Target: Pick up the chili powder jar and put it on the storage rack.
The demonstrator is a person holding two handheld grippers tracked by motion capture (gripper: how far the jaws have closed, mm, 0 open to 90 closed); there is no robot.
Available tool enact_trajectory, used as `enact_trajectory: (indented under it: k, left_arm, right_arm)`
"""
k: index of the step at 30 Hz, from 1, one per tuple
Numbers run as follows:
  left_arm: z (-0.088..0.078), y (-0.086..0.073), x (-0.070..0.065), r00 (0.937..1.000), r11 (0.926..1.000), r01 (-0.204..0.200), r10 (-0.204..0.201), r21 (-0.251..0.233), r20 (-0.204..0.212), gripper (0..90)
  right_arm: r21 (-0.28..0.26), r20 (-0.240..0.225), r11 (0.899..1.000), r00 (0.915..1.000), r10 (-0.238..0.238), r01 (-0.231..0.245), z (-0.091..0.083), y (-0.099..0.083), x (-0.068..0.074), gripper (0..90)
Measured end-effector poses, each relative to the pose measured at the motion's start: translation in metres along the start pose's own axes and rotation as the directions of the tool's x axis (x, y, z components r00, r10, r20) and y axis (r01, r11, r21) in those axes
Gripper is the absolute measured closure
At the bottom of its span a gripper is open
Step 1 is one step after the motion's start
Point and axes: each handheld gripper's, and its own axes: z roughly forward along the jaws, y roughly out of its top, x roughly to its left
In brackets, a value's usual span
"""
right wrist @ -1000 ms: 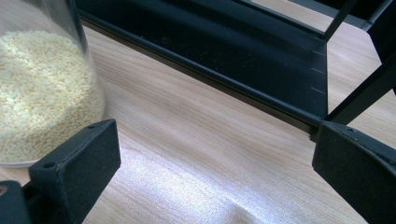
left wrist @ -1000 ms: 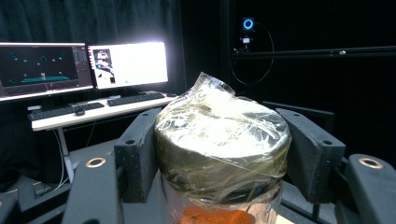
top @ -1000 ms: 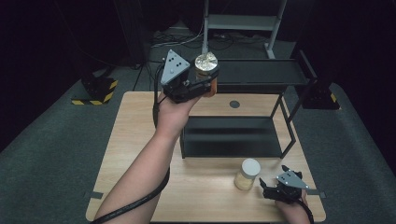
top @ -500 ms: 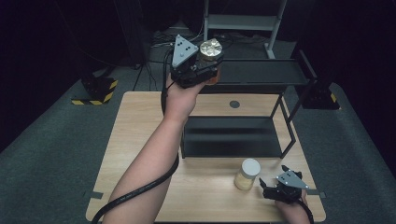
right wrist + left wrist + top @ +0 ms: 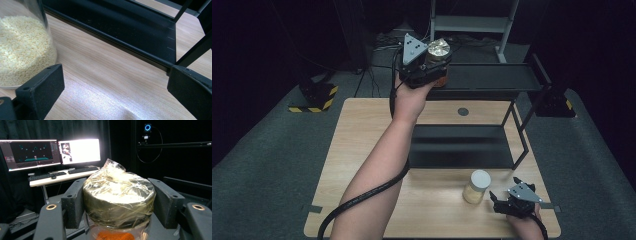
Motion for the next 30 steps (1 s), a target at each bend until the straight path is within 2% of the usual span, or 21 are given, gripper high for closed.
enact_trajectory:
  k: [11,16,30]
  left_arm:
    - [0.005,-0.003,0.002,0.9999,0.9997,0.017,-0.017,0.02,-0.001,34.7]
    - [0.007,-0.005,0.004,0.9993,0.999,0.038,-0.038,0.023,-0.005,34.7]
    - [0.012,-0.005,0.004,0.9992,0.9988,0.039,-0.039,0.029,-0.006,34.2]
  right_arm:
    - [0.001,0.0,1.0,1.0,0.0,0.0,0.0,0.0,0.0,0.3]
    - [0.0,0.0,1.0,1.0,0.001,-0.001,0.0,0.0,0.0,0.3]
    - [0.002,-0.001,1.0,1.0,0.002,-0.002,0.0,0.0,0.0,0.3]
